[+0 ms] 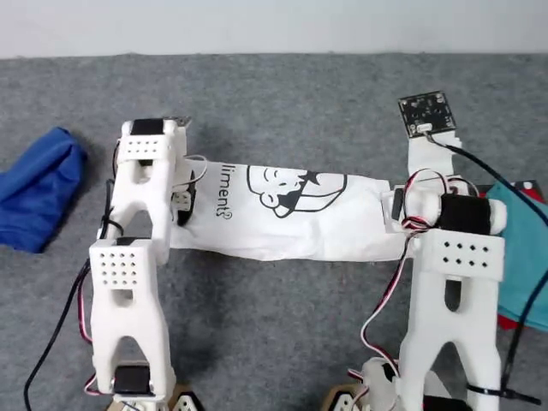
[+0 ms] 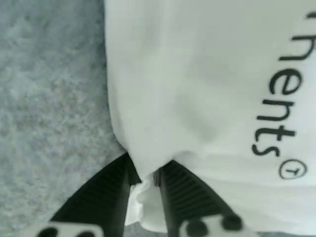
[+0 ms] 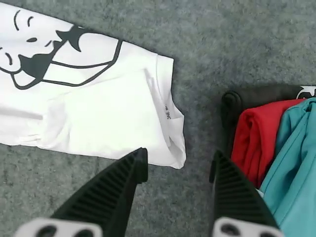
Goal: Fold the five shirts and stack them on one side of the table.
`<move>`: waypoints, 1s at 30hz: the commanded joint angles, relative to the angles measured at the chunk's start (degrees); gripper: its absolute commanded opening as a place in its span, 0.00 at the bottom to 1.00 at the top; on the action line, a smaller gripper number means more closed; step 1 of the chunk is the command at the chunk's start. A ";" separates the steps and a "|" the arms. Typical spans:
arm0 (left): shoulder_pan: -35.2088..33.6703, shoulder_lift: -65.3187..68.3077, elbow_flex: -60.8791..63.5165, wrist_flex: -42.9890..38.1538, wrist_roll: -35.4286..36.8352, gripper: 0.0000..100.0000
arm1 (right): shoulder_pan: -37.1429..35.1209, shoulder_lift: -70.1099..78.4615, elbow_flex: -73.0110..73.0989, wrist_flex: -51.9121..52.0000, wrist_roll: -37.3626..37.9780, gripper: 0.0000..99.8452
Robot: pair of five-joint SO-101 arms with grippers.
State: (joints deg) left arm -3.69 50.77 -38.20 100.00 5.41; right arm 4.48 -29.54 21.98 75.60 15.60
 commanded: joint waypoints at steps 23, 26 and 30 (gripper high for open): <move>36.04 -20.40 -8.84 -2.37 -1.93 0.01 | 13.23 -1.71 -1.93 0.31 -0.18 0.22; 39.47 -15.65 -10.42 -3.69 -1.93 0.01 | 14.37 -1.71 -2.11 0.31 -0.18 0.22; 42.37 -7.91 -19.12 -4.40 -1.85 0.01 | 15.52 -1.71 -2.20 0.13 -0.18 0.22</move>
State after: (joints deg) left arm 36.40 40.22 -50.07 96.31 4.35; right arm 18.73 -29.54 21.98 75.78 15.60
